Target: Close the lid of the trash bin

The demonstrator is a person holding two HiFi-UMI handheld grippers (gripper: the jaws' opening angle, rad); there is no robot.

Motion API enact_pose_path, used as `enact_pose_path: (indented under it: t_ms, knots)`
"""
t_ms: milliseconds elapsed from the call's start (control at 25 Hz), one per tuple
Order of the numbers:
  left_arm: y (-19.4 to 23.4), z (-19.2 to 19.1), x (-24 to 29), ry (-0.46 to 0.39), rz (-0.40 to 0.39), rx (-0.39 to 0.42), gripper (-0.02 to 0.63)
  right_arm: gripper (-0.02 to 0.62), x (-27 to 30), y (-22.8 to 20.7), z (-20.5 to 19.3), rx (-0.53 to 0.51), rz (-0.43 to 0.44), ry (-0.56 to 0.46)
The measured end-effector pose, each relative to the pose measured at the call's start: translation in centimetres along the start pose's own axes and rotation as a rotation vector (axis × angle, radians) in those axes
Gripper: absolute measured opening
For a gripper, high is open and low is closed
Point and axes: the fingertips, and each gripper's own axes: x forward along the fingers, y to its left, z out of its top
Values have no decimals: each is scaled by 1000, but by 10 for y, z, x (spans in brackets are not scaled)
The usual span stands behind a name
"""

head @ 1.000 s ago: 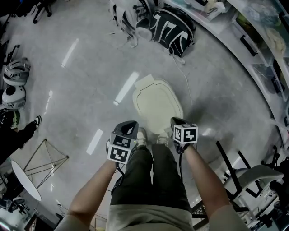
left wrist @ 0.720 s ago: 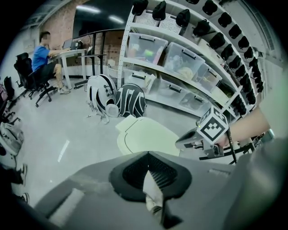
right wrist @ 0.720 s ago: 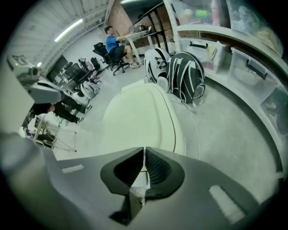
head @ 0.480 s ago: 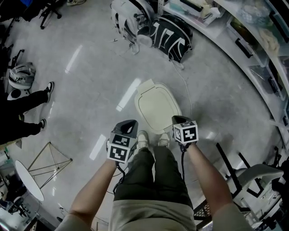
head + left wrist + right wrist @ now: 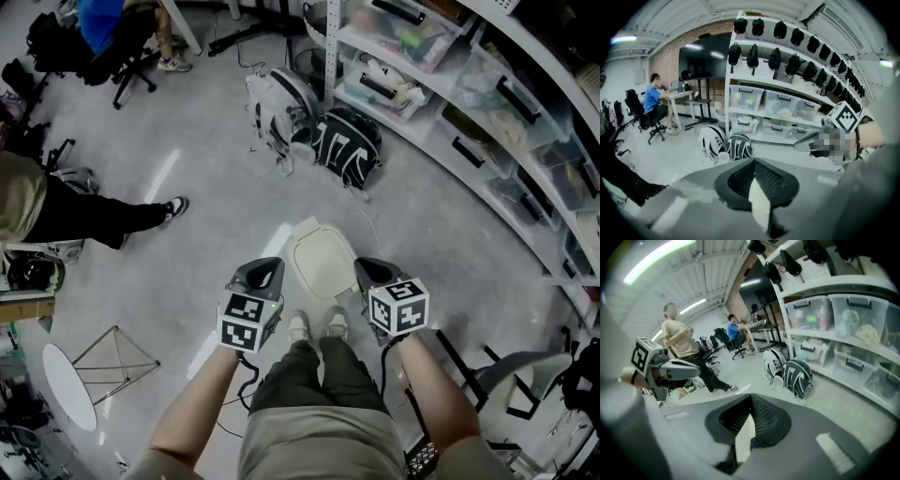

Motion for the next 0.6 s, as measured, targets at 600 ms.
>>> enact_pose_path:
  t_ms: [600]
  knots:
    - [-60, 163, -203, -387, 46, 217, 3, 3, -236, 162, 173, -239, 119, -483]
